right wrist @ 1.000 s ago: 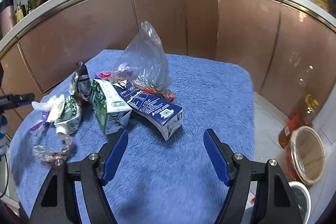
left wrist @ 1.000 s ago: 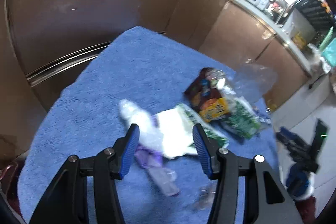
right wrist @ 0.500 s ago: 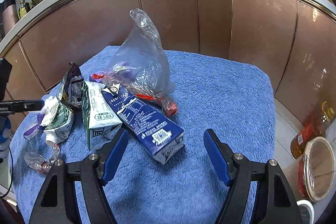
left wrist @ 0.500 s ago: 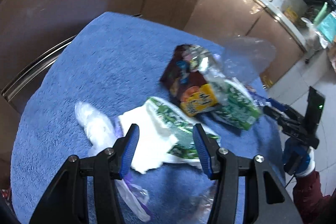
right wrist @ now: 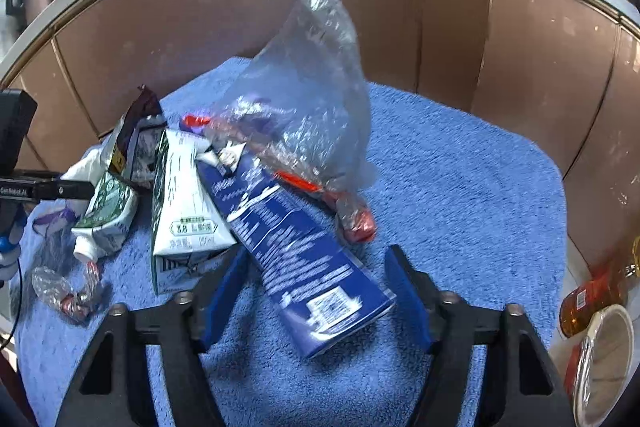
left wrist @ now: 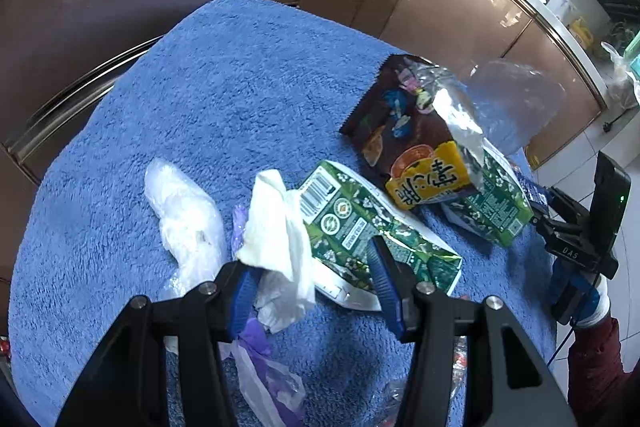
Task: Collect trash
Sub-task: 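Grasp the blue milk carton with the right tool while the left tool grasps a white tissue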
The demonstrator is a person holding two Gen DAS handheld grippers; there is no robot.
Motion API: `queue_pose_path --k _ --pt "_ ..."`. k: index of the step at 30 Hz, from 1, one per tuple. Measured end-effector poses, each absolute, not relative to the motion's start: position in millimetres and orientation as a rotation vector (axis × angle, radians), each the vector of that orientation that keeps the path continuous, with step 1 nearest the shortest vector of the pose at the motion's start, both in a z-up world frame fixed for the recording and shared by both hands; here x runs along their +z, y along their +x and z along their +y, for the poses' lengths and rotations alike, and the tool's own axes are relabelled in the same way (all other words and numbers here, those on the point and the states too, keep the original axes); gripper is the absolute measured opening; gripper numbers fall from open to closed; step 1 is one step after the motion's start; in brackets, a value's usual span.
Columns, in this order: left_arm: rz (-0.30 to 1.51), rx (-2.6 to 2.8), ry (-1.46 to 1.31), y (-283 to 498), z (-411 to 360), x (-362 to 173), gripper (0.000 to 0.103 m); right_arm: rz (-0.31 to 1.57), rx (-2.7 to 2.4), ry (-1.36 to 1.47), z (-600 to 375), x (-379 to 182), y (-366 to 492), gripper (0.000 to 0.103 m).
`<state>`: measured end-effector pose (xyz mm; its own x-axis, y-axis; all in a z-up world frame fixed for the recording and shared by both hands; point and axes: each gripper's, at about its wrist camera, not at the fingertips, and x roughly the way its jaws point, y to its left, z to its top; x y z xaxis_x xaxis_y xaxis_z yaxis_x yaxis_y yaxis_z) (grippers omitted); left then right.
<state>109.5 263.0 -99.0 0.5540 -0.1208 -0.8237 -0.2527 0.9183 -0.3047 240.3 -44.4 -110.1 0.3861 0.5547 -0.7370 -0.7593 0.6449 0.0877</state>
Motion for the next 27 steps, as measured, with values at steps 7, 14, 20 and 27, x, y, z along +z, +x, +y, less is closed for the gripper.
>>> queue_pose_path --k 7,14,20,27 --pt "0.962 0.092 -0.430 100 268 -97 0.049 0.830 0.872 -0.290 -53 -111 230 0.047" --pt "0.941 0.112 -0.462 90 277 -99 0.019 0.855 0.855 -0.302 -58 -110 209 0.038" --pt "0.887 0.111 -0.503 78 287 -93 0.008 0.878 0.818 -0.219 -77 -105 197 0.035" --pt "0.823 0.075 -0.517 62 286 -77 0.004 0.890 0.801 -0.050 -107 -97 174 0.035"
